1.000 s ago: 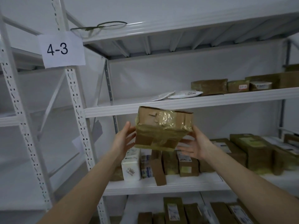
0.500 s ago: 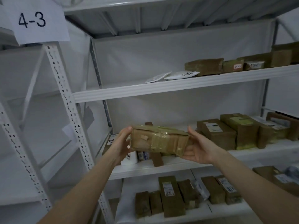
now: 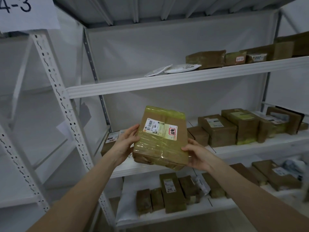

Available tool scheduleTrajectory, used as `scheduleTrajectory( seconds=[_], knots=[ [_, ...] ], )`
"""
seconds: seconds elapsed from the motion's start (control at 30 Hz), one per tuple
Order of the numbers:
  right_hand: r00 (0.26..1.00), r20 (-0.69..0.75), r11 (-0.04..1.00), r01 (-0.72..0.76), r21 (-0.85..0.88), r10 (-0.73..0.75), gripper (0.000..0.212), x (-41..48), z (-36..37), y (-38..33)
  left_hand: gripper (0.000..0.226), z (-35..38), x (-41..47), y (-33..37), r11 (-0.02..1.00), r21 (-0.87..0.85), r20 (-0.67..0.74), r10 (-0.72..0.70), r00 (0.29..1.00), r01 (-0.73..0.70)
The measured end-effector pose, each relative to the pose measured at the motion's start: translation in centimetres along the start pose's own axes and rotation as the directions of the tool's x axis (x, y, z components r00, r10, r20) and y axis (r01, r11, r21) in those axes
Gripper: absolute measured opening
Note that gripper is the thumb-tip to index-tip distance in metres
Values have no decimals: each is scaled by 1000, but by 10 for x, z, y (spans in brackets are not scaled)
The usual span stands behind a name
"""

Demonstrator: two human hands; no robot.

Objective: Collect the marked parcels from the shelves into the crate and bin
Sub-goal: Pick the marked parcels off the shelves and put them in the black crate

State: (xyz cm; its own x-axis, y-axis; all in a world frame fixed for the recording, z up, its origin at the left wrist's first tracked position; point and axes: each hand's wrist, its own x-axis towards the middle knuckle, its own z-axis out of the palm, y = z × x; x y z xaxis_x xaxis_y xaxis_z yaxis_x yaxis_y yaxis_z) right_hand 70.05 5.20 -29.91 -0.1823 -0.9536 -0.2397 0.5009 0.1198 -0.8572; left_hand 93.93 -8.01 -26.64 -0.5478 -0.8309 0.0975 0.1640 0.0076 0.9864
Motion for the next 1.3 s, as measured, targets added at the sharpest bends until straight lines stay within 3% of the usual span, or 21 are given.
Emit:
scheduleTrajectory(
  seconds=[0.17,0.23,0.33,0.47,0.57,0.63,0.7,0.8,0.83,0.9,1.03,1.3],
  knots=[
    [997,-73,1000,-6,-18,5,53,3,1,10,62,7,-1,-3,994,100,-52,-46,998,51],
    [994,-111,1000,12,-8,-13,61,6,1,14,62,9,-1,-10,972,173,-153,-134,979,159],
    [982,-173,997,72,0,-71,70,10,4,21,67,11,-5,-24,909,149,-283,-338,898,389],
    [987,-135,991,102,87,-90,71,15,8,33,57,34,-12,-46,852,12,-170,-514,841,523],
    [992,-94,993,91,72,-84,77,20,9,42,40,54,-9,-58,880,-74,-141,-475,868,469],
    [991,-92,995,93,-40,-96,87,22,5,44,37,56,-7,-60,906,-141,-178,-419,890,399],
    [959,-221,969,130,-208,-176,98,22,-4,40,38,48,-8,-58,921,-148,-213,-386,898,360],
    [818,-399,832,163,-530,-414,101,24,-26,21,48,25,-14,-55,934,-21,-231,-352,907,357],
    [805,-375,767,147,-624,-460,99,24,-31,15,51,19,-17,-54,931,29,-231,-347,909,363],
    [849,-288,671,102,-735,-443,89,28,-36,8,54,13,-22,-54,923,95,-230,-344,910,373],
    [896,-210,567,55,-822,-392,63,33,-33,17,52,14,-33,-68,932,82,-309,-313,898,353],
    [924,-183,605,63,-794,-336,63,37,-18,55,53,11,-54,-90,947,163,-508,-159,847,275]
  ],
)
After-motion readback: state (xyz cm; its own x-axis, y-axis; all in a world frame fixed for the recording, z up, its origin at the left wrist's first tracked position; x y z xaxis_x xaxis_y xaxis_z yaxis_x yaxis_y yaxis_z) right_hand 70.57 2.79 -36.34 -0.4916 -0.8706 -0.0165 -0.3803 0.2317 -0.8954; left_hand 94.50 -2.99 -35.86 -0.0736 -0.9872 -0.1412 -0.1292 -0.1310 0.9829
